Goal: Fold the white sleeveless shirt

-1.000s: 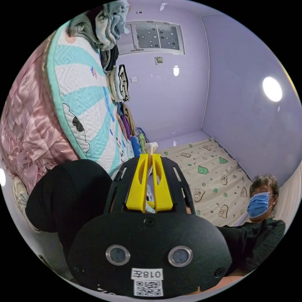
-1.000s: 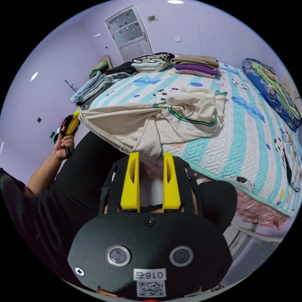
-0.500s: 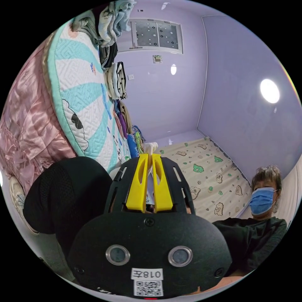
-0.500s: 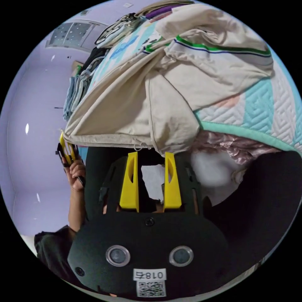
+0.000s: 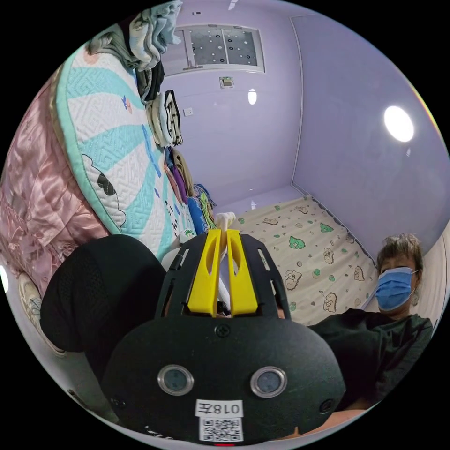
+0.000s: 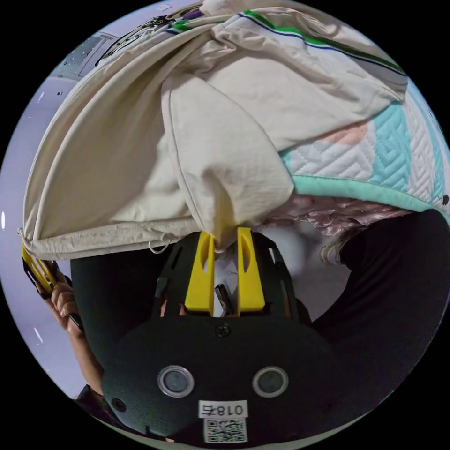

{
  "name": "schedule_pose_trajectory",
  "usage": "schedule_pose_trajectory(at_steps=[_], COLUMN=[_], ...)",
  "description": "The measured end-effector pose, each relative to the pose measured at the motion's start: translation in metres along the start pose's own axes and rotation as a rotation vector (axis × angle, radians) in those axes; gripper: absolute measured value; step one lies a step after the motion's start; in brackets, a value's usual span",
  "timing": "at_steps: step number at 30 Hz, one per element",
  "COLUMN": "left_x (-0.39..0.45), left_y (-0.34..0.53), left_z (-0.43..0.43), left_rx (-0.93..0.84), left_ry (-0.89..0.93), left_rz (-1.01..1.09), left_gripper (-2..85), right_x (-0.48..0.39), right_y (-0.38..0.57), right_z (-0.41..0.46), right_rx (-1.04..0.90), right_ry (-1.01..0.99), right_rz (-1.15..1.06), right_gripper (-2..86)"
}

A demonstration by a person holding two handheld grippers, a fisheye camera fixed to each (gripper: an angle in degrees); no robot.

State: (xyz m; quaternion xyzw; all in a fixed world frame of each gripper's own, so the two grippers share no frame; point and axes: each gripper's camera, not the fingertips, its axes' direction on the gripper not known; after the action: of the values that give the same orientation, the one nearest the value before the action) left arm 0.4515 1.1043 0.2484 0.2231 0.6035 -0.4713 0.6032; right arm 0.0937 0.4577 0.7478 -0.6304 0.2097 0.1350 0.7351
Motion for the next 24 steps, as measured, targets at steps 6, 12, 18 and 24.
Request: schedule_pose_trajectory(at_steps=[6,12,18,24], left_x=[0.024,0.067,0.147,0.298], left_y=[-0.002,-0.011,-0.047,-0.096], left_z=[-0.02,-0.036,-0.063,-0.078], left_rx=[-0.002,0.019,0.177,0.228], left_ry=[-0.051,-0.023,0.168,0.317], left_rz=[0.046,0.11,0.206,0.497], left_gripper=[-1.0,-1.0,-1.0,-0.9], right_x=[0.037,0.1,0.163,0.159], right_y=[0.045,0.127,0.222,0.318], right_z=[-0.025,-0.114,-0.228,-0.371], right_rx=[0.044,0.356,0.789,1.042], right_ry=[-0.205,-0.818,-1.243,-1.207], right_rz=[0.056,0.067,-0.084,-0.437], right_gripper=[-0.7,-1.0,-1.0,-1.0])
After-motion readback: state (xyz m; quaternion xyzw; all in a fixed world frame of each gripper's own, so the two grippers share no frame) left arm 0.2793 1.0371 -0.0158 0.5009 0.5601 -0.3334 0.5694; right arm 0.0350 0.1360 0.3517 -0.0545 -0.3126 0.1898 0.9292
